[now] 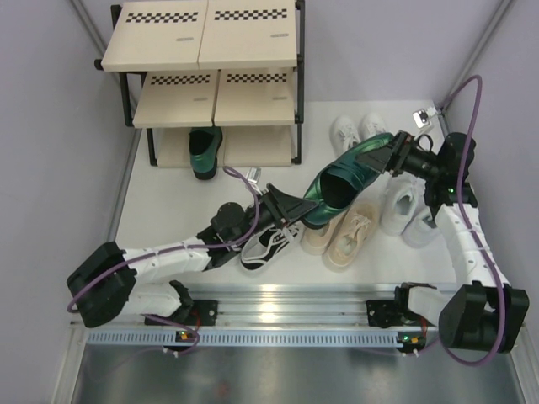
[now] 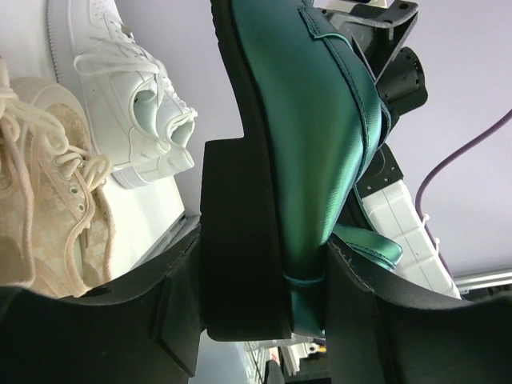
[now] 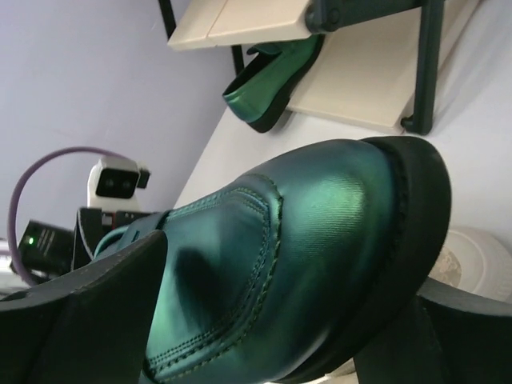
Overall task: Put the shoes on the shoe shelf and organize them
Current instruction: Pick up the shoe at the center of the board.
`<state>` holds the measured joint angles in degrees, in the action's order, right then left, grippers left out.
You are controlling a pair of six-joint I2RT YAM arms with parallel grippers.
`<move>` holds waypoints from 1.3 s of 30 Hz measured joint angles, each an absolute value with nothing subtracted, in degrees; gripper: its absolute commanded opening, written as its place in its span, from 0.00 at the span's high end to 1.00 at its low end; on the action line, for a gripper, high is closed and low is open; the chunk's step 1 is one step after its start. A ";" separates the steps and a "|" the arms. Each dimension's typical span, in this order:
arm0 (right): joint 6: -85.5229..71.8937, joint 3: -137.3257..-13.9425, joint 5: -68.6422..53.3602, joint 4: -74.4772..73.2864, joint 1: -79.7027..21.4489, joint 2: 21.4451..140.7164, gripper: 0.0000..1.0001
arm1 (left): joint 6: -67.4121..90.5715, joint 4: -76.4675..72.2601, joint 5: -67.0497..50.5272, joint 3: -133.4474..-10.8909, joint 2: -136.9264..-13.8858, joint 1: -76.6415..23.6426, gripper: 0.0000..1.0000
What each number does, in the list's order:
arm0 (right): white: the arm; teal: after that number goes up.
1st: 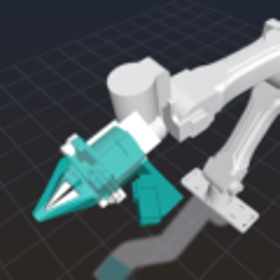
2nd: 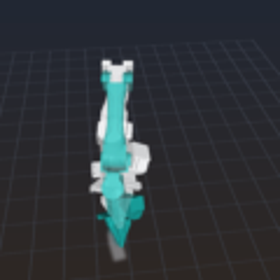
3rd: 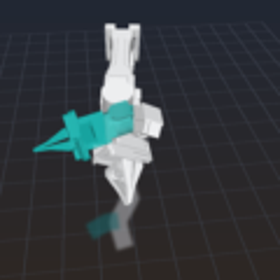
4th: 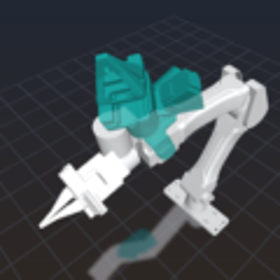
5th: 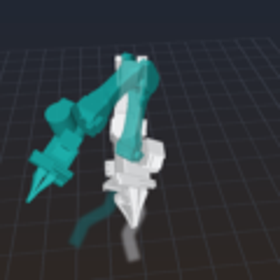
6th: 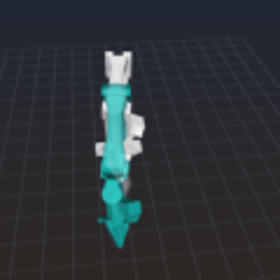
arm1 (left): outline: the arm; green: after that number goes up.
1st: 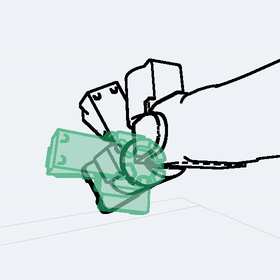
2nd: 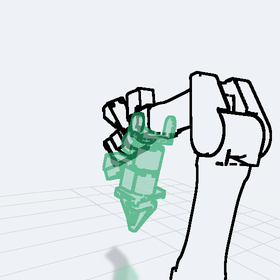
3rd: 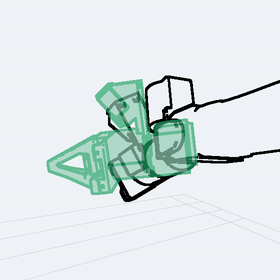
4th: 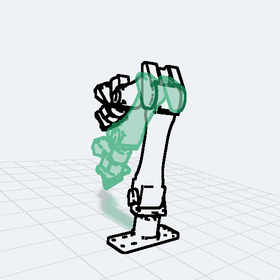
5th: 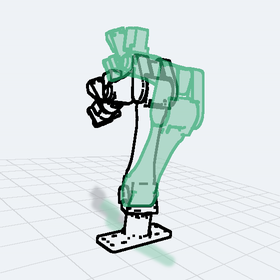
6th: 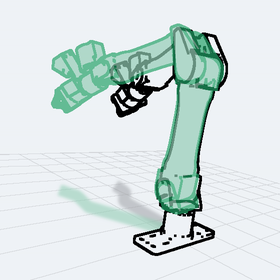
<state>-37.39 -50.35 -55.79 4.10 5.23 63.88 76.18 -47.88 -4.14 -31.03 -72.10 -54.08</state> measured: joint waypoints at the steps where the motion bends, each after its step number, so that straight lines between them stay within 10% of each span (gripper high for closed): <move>1: -36.99 -50.35 -56.42 3.88 4.97 63.72 0.13 | 76.18 -47.92 -4.95 -30.37 -71.40 -53.36 1.00; 6: -35.38 -50.35 -58.15 2.83 4.47 62.78 0.01 | 76.58 -47.88 -7.40 -26.37 -67.33 -51.42 1.00; 39: -29.12 -51.24 -58.43 -2.57 9.74 59.22 0.01 | 74.06 -0.49 1.96 -18.41 -20.08 -40.40 1.00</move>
<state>-29.12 -51.24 -58.43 -2.57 9.74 59.22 74.06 -0.49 1.96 -18.41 -20.08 -40.40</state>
